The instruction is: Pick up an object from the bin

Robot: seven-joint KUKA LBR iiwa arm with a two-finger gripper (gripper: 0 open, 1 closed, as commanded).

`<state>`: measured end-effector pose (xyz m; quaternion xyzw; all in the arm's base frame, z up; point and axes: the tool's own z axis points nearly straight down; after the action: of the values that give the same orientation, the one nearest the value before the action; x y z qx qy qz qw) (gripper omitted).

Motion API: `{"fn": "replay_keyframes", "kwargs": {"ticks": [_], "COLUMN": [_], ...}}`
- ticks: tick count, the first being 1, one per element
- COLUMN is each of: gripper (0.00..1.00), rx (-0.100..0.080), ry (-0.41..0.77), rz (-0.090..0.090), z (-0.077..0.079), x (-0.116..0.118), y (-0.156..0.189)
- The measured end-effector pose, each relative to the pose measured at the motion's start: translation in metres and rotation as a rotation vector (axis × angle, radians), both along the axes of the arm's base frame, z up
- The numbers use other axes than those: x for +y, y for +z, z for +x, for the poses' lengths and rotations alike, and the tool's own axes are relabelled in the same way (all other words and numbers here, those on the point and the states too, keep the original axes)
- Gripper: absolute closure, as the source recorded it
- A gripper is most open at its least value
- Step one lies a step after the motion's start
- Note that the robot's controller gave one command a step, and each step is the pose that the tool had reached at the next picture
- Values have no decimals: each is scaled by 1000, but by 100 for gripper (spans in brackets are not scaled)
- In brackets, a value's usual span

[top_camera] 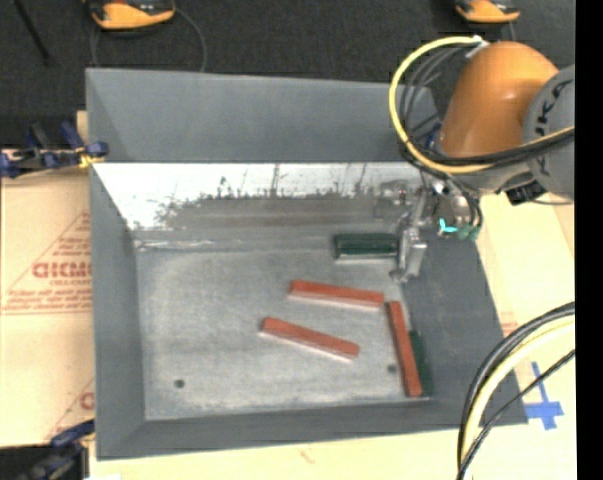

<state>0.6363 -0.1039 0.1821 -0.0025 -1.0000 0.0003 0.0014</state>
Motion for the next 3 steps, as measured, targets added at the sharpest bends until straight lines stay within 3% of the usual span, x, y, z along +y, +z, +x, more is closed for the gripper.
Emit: {"fn": "replay_keyframes", "kwargs": {"ticks": [1, 2, 3], "gripper": [0, 0, 0], "rx": [8, -7, -7], "ry": [-160, -163, -182], "rz": [1, 1, 5], "z": [12, -15, -11], "x": [-5, 22, 103], "y": [-113, -79, -81]}}
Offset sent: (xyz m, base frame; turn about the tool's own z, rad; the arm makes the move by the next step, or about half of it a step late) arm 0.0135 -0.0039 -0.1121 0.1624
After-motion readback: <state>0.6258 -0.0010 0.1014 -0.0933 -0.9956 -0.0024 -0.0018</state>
